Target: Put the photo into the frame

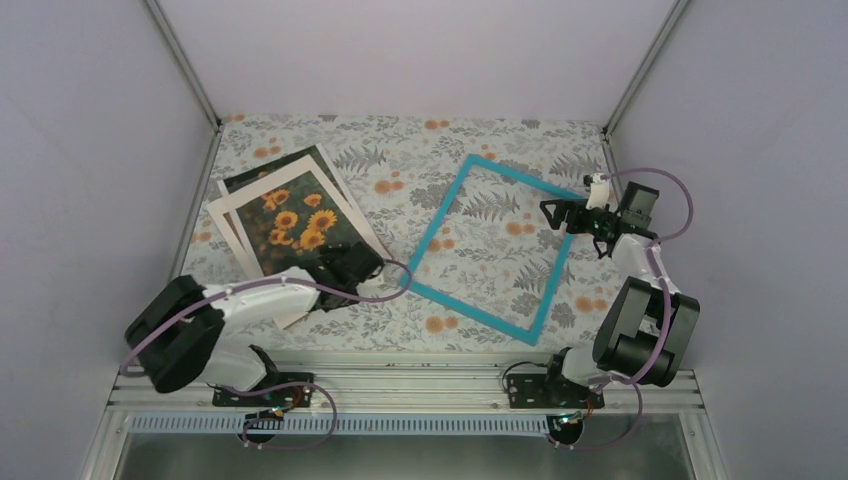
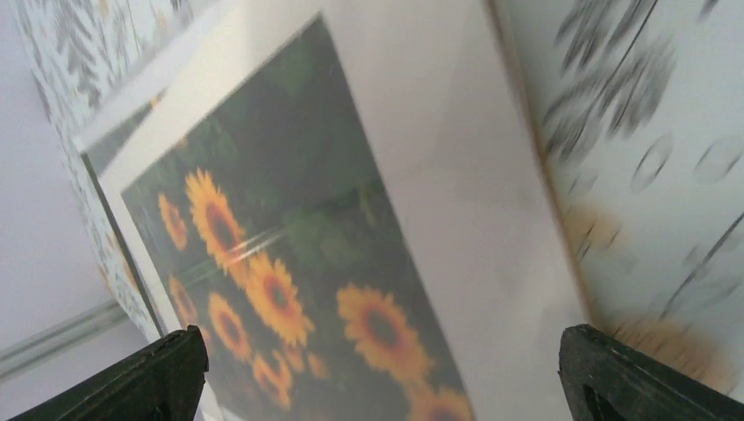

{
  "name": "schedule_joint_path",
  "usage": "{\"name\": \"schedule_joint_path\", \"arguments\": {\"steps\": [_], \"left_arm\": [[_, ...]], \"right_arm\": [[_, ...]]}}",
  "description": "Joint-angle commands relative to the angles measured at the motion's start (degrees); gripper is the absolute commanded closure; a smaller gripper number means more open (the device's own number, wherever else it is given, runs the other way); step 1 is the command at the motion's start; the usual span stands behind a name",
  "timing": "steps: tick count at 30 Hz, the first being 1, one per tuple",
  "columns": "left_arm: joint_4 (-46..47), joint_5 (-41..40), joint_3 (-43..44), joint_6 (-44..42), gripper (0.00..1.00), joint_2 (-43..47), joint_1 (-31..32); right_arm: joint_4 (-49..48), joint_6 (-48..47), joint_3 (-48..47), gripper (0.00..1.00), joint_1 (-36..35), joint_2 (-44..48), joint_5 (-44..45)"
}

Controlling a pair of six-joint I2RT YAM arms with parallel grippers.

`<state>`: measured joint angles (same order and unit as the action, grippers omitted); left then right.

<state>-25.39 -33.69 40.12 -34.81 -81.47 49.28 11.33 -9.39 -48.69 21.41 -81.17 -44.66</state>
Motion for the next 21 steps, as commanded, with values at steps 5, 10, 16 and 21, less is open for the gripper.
{"name": "schedule_joint_path", "arguments": {"steps": [5,10,16,21], "left_arm": [[3.27,5.02,-10.62,-18.71,0.0,11.58,-13.1],[-3.27,15.06,-5.04,-17.41,0.0,14.92,-16.33],[-10.87,31.89,14.19,-7.6,0.0,5.4,-15.85],[-7.27,40.25,26.3,1.09,0.0,-5.4,-13.95]], "right_arm": [[-0.53,-0.69,0.5,0.0,0.71,-0.13,-2.35],[-0.65,0.71,0.18,0.0,0.67,-0.16,-2.03],[-1.49,3.17,0.21,0.0,0.7,-0.26,-1.6],[-1.18,5.61,-0.45,0.0,0.81,-0.49,1.53]]}}
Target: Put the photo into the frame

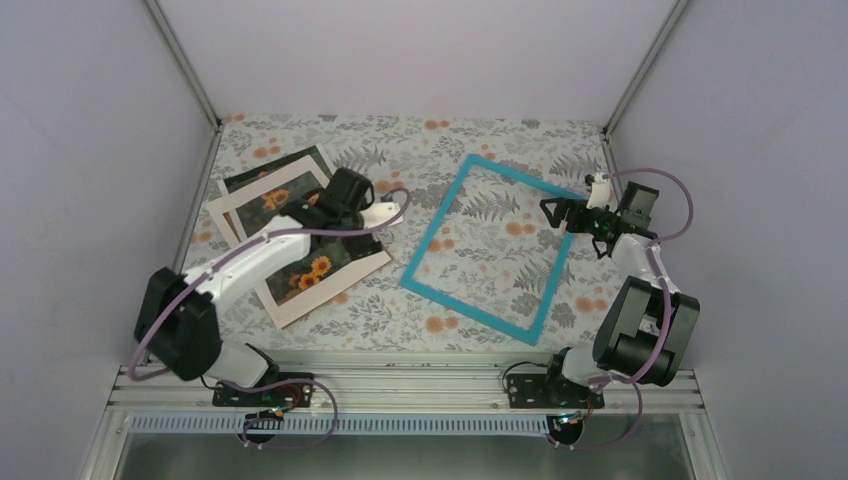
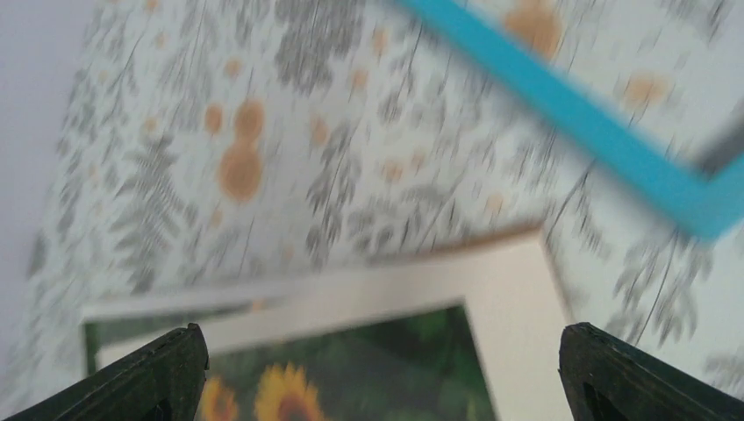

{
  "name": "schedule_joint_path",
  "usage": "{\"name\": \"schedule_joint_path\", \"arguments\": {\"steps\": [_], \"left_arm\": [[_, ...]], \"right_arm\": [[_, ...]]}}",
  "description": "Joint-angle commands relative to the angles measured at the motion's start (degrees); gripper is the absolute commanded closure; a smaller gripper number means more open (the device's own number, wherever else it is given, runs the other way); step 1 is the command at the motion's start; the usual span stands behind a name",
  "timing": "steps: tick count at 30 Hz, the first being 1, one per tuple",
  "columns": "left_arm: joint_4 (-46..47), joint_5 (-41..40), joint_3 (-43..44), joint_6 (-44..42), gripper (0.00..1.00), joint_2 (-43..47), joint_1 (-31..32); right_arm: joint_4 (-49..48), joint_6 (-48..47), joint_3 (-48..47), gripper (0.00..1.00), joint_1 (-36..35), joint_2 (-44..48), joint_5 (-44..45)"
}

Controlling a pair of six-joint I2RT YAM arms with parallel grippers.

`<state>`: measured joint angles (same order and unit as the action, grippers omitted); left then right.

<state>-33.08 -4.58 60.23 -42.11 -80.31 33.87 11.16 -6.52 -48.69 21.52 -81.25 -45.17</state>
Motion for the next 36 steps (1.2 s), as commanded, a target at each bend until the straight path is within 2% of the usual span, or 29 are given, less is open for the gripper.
{"name": "schedule_joint_path", "arguments": {"steps": [1,3,9,12,19,28,36], "left_arm": [[1.21,13.39,8.04,9.12,0.0,-8.26,2.0],[2.6,17.15,10.67,8.05,0.0,-11.61,4.46],[4.69,22.3,10.67,-4.59,0.0,-17.75,13.45],[4.07,23.89,11.08,-8.86,0.0,-20.88,15.74],[0.65,27.17,14.92,-11.96,0.02,-27.68,18.14],[0.92,27.26,16.21,-15.69,0.29,-33.25,19.0],[-0.23,26.03,16.49,-16.64,0.47,-36.29,19.31]], "right_arm": [[-0.53,2.73,-0.93,0.0,0.78,-0.58,2.27],[1.9,2.34,-2.38,0.0,0.93,-1.77,2.52],[7.02,-0.53,-5.83,0.0,2.22,-5.1,0.67],[7.38,-0.85,-5.62,0.0,3.01,-5.16,-2.16],[8.64,-3.86,-4.93,0.0,3.87,-4.45,-10.16],[9.32,-6.06,-5.12,0.0,3.97,-1.31,-15.43],[14.01,-9.63,-7.13,0.0,3.94,-2.13,-16.14]]}}
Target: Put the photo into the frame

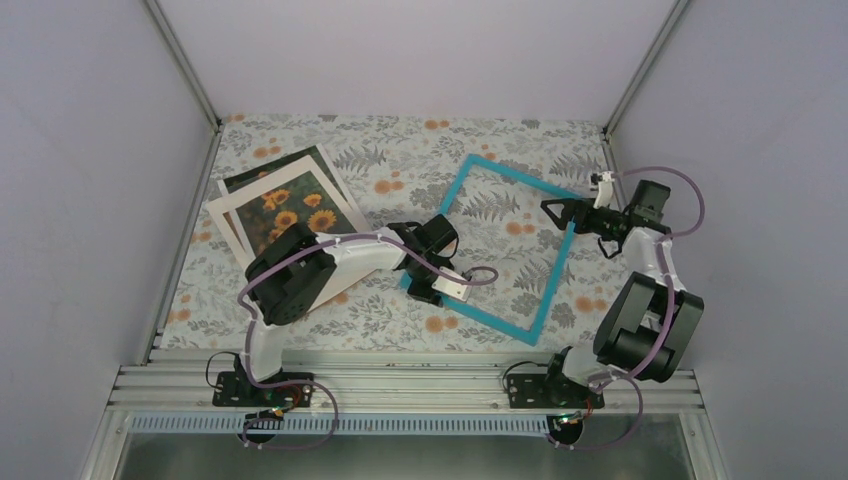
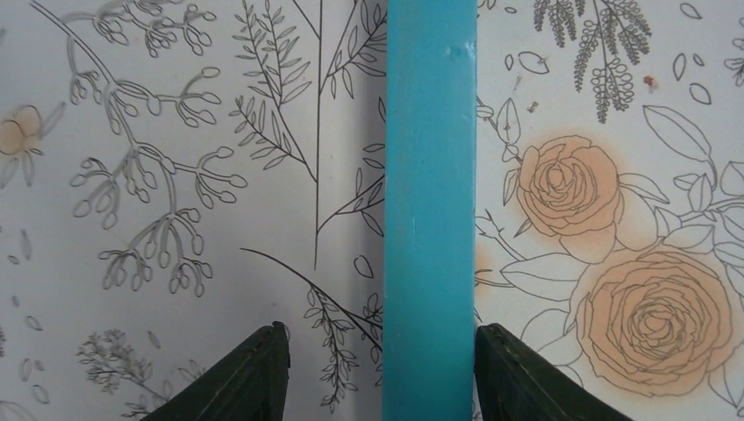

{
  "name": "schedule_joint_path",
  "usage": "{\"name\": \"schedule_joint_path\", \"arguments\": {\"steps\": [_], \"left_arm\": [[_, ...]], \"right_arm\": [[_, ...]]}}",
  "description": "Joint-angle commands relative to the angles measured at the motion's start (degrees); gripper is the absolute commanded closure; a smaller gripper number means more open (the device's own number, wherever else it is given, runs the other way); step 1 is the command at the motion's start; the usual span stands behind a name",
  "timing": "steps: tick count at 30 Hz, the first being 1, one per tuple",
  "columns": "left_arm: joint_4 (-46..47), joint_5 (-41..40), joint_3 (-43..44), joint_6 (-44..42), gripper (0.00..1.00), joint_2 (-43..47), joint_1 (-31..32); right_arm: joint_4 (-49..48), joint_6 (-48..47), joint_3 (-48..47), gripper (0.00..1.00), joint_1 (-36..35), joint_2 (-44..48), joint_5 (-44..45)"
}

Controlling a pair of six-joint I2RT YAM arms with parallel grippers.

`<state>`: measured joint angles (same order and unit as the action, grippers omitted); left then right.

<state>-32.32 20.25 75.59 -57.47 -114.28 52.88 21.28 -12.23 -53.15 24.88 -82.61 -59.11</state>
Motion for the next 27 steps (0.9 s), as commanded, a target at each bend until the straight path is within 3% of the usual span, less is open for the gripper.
{"name": "schedule_joint_path", "arguments": {"steps": [1,3,6,13,21,27], "left_arm": [[-0.99,1.39,1.22,-0.97,0.49,-2.55,0.33],[-0.79,1.81,1.24,-0.18,0.56,-2.87,0.34],[-0.32,1.42,1.15,0.85,0.68,-3.25,0.29],[-2.53,4.69,4.94,4.26,0.96,-1.77,-0.63],[-13.44,14.19,18.02,5.19,0.98,-0.56,-4.43],[-30.94,22.97,39.82,0.99,0.98,-5.5,-9.9]], "right_arm": [[7.53,-6.38,-4.63,0.0,0.52,-2.81,-2.2],[17.8,-15.8,-9.27,0.0,0.43,-8.41,-4.77],[27.07,-22.43,-12.69,0.0,0.51,-15.56,-7.4],[26.22,-26.68,-13.92,0.0,0.47,-8.6,-3.36],[36.28,-43.54,-19.98,0.0,0.88,3.71,-5.63],[33.14,-47.59,-18.95,0.0,0.86,17.34,-6.8]]}}
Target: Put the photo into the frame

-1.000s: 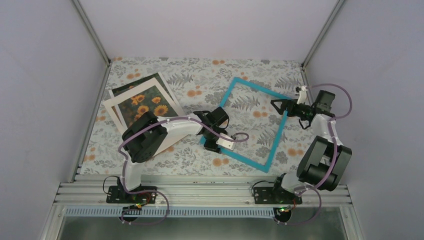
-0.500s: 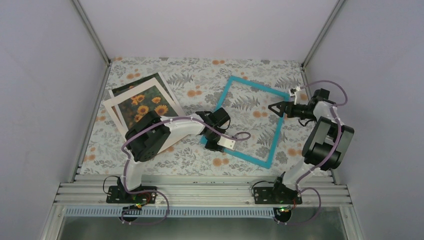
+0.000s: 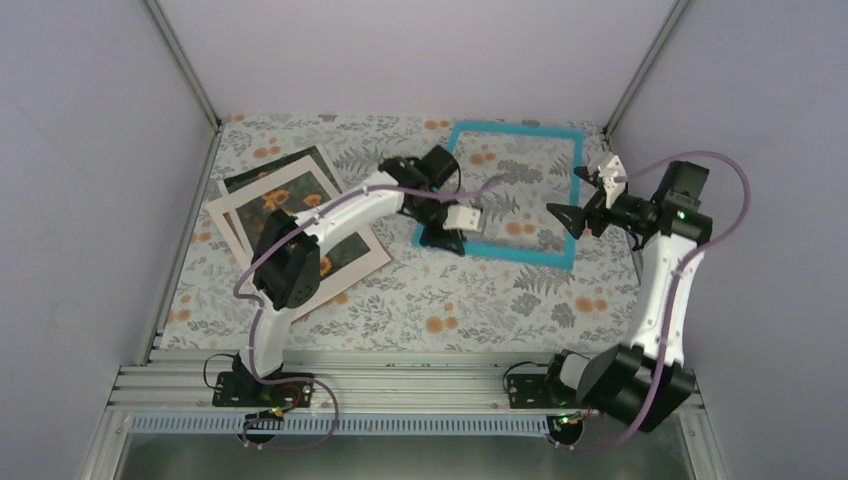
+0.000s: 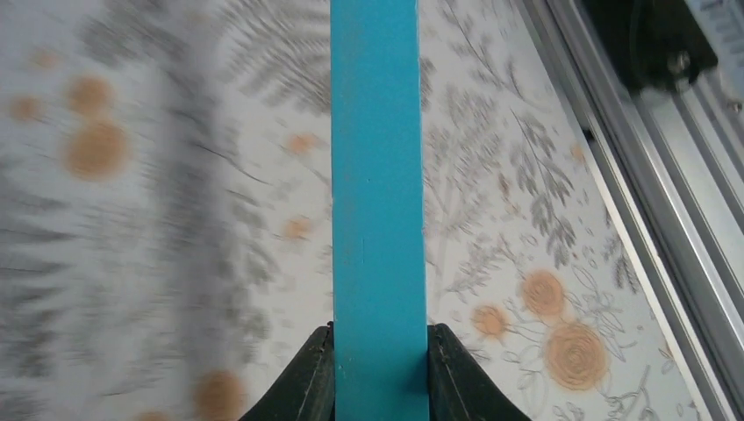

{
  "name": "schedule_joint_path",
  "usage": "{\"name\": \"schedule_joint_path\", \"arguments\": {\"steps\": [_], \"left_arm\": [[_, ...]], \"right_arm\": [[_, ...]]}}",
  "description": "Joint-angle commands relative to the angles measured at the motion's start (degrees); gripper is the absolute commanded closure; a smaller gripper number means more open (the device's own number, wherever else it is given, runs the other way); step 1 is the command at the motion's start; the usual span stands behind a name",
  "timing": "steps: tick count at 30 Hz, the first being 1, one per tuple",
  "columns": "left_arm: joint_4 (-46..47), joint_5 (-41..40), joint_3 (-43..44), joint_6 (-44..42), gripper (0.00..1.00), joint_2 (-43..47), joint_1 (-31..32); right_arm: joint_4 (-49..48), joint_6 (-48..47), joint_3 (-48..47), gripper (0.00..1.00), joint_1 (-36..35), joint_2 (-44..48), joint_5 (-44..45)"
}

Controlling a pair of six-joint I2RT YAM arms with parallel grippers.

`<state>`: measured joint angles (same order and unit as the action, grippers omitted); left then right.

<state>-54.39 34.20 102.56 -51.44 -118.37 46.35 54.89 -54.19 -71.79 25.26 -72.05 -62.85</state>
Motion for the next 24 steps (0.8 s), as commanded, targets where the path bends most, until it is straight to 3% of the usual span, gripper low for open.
{"name": "schedule_joint_path", "arguments": {"steps": [1,3,4,6,9,13,18,24], "left_arm": [[-11.8,9.58,15.61,-6.84,0.98,-2.59,-4.24],[-17.13,9.71,21.35,-9.35,0.98,-4.85,-6.0],[-22.83,11.01,29.03,-10.53,0.98,-8.15,-8.43],[-23.38,12.16,32.25,-9.91,0.98,-9.15,-10.18],[-23.29,13.26,31.92,-12.16,0.98,-7.38,-11.1],[-23.3,12.51,30.89,-11.98,0.98,-6.33,-11.19],[-23.3,12.87,29.07,-10.55,0.98,-6.16,-13.05],[-23.29,17.37,27.06,-8.75,0.98,-5.25,-13.61]], "right_arm": [[-0.75,-5.31,-1.17,0.0,0.5,7.92,-3.68],[1.34,-6.17,-3.75,0.0,0.5,9.9,-5.83],[2.12,-8.3,-5.42,0.0,0.33,12.71,-7.18],[-0.22,-10.66,-4.07,0.0,0.03,15.72,-5.53],[-4.91,-13.78,-0.03,0.0,-0.16,19.68,0.2],[-1.72,-25.67,1.43,0.0,-0.12,21.96,6.15],[5.67,-41.28,2.71,0.0,-0.16,26.31,7.2],[5.18,-48.16,8.61,0.02,-0.25,30.46,8.85]]}}
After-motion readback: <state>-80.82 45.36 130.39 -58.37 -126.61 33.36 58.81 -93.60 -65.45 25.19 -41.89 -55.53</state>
